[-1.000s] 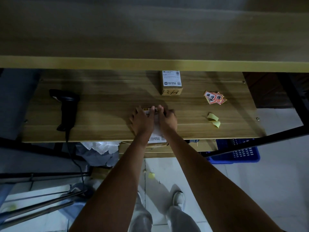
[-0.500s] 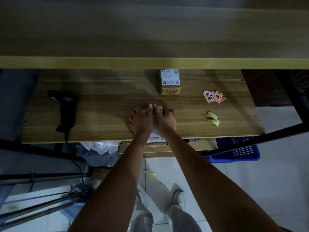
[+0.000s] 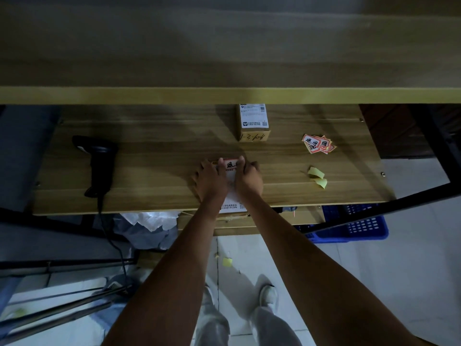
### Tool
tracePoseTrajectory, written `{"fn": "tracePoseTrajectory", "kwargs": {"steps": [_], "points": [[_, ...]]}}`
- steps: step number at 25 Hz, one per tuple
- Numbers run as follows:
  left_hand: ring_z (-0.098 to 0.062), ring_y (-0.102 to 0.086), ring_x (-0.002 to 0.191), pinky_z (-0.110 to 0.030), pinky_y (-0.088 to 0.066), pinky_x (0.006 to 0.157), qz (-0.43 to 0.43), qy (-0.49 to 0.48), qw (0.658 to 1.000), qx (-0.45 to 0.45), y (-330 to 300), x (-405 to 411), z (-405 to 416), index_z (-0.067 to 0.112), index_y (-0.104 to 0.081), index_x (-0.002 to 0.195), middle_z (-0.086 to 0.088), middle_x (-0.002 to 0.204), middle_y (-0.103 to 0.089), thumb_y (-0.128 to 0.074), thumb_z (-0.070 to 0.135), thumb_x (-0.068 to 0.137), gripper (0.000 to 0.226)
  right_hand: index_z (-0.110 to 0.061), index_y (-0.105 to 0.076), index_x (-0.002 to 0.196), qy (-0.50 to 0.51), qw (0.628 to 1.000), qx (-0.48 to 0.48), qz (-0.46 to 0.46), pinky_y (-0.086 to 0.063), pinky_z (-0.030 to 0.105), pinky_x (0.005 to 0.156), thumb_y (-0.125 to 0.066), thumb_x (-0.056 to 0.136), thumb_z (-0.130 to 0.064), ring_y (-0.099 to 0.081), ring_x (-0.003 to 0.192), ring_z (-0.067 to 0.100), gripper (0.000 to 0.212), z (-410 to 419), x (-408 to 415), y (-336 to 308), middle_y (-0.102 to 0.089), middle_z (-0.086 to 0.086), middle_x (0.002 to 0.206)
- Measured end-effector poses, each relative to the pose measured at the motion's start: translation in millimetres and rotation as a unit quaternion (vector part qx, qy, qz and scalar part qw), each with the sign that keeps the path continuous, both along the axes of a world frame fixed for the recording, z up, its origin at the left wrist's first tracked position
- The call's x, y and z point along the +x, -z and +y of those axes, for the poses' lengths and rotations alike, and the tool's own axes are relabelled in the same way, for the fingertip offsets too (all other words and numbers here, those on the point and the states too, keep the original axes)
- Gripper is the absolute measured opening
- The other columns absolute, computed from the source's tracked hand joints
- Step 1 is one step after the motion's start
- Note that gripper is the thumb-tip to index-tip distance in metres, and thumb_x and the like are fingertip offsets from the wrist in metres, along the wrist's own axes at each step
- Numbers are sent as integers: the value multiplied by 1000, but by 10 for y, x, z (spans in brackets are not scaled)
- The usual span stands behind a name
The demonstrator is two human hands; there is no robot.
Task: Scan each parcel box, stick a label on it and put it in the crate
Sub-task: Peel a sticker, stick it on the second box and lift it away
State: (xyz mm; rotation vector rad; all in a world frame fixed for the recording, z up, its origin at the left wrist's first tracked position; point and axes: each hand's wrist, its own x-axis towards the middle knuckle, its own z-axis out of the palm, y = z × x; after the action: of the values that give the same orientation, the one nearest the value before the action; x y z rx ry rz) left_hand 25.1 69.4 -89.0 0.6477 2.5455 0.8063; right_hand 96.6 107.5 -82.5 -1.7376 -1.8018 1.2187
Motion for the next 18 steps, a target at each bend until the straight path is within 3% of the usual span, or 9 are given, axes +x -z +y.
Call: {"fn": "tracePoseTrajectory", "kwargs": {"steps": [3, 7, 13, 16, 18], "points": [[-37, -46, 123, -42, -33, 101, -7, -9, 1000, 11, -19, 16, -1, 4, -49, 128, -21, 131, -53, -36, 46, 99, 53, -9, -64, 109, 9, 1000, -11, 16, -50, 39, 86, -30, 100, -51, -58, 104, 27, 55, -1, 26, -17, -53, 13, 120], [-37, -45, 125, -41, -36, 100, 3, 6, 1000, -1, -34, 27, -8, 5, -42, 135, -18, 138, -49, -47, 56, 91, 67, -16, -60, 118, -30, 999, -11, -1, -43, 29, 78, -41, 95, -56, -57, 99, 22, 50, 12, 46, -9, -50, 9, 123], [-39, -41, 128, -43, -32, 103, 2, 11, 1000, -3, -37, 19, -10, 3, -42, 136, -20, 139, -46, -40, 49, 97, 60, -6, -61, 104, 2, 1000, -1, 13, -50, 38, 84, -29, 103, -43, -59, 101, 28, 49, -10, 31, -36, -52, 15, 121], [-38, -44, 125, -44, -34, 102, -2, 1, 1000, 10, -26, 19, -7, 3, -48, 129, -21, 133, -50, -36, 44, 99, 52, -15, -55, 93, 22, 999, -11, 29, -53, 45, 87, -29, 102, -46, -61, 100, 28, 42, 2, 27, -19, -55, 16, 118], [-37, -47, 122, -43, -34, 100, -10, -10, 1000, 20, 2, 8, -1, 4, -50, 126, -20, 131, -53, -34, 42, 100, 49, -16, -61, 102, 10, 1000, -14, 17, -52, 39, 87, -35, 98, -55, -59, 101, 24, 47, -3, 29, -6, -54, 10, 119]]}}
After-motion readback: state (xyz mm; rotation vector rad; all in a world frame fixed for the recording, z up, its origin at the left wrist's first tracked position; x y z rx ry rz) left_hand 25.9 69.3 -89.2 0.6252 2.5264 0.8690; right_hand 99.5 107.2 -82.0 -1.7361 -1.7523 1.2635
